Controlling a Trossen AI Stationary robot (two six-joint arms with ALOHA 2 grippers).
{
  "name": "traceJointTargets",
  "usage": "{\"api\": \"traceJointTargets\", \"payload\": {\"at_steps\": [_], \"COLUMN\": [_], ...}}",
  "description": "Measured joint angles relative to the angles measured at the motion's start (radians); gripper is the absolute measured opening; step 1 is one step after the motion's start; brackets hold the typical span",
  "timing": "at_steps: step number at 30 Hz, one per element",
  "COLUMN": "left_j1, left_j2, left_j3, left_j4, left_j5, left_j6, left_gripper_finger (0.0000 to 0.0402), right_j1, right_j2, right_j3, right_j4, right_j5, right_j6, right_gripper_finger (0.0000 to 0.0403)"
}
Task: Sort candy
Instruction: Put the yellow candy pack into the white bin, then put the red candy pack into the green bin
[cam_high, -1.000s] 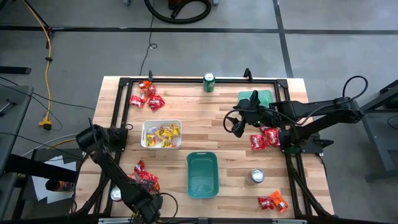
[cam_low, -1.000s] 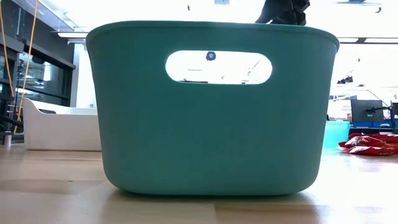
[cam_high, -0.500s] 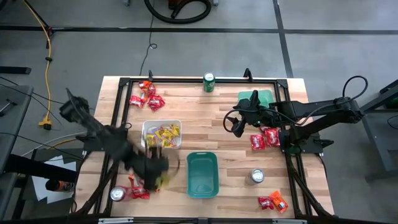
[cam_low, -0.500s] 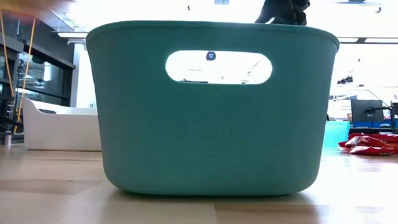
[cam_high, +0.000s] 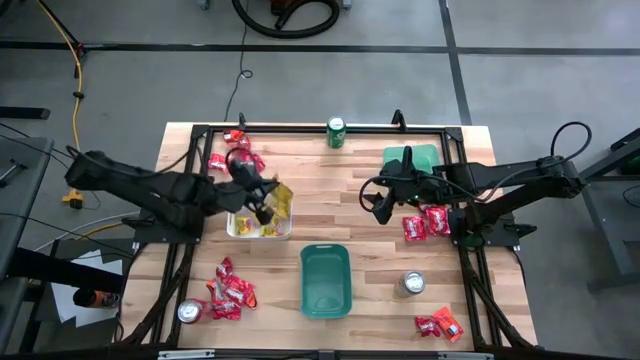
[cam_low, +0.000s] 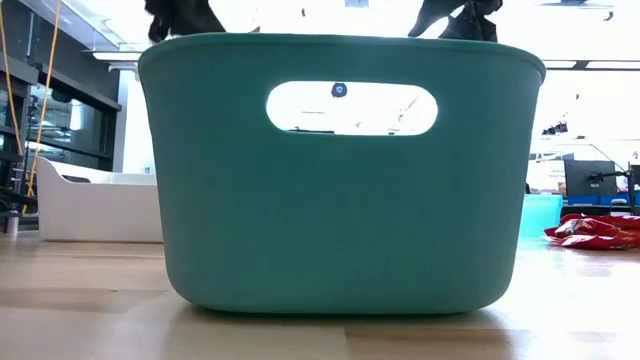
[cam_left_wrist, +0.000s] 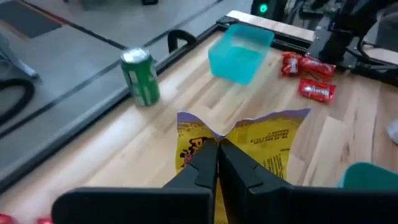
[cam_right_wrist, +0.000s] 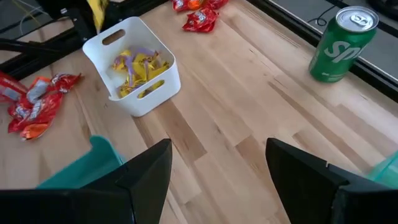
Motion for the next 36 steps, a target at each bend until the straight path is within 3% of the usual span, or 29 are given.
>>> {"api": "traceJointTargets", "payload": {"at_steps": [8,12,22,27,36], "left_j1": [-0.019,-0.029,-0.027,-0.027,-0.011], "left_j2": [-0.064,-0.065,-0.065,-0.065,-0.104], "left_j3": [-0.297,-0.328,-0.328,-0.327,-0.207], "left_j4": [0.196,0.185,0.183,0.181,0.138], "left_j5": [0.032,0.058,0.133,0.186,0.137], "left_j6": [-0.204,-0.226,-0.116,-0.108,-0.039], "left_gripper_finger": [0.0000,0.0000,0.0007,0.0050,0.0162], "right_j1": [0.000,0.000,0.000,0.000,0.000], "right_j2": [0.000,0.000,0.000,0.000,0.000], "right_j3": [0.000,0.000,0.000,0.000,0.000], "right_j4": [0.002,0.003,0.017,0.017,0.017], "right_j5": [0.024,0.025,0.026,0.027,0.067], "right_j6": [0.061,0.093,0.100,0.121,0.118], "right_gripper_finger": [0.0256,0.0256,0.0256,0.0256,0.0256]}}
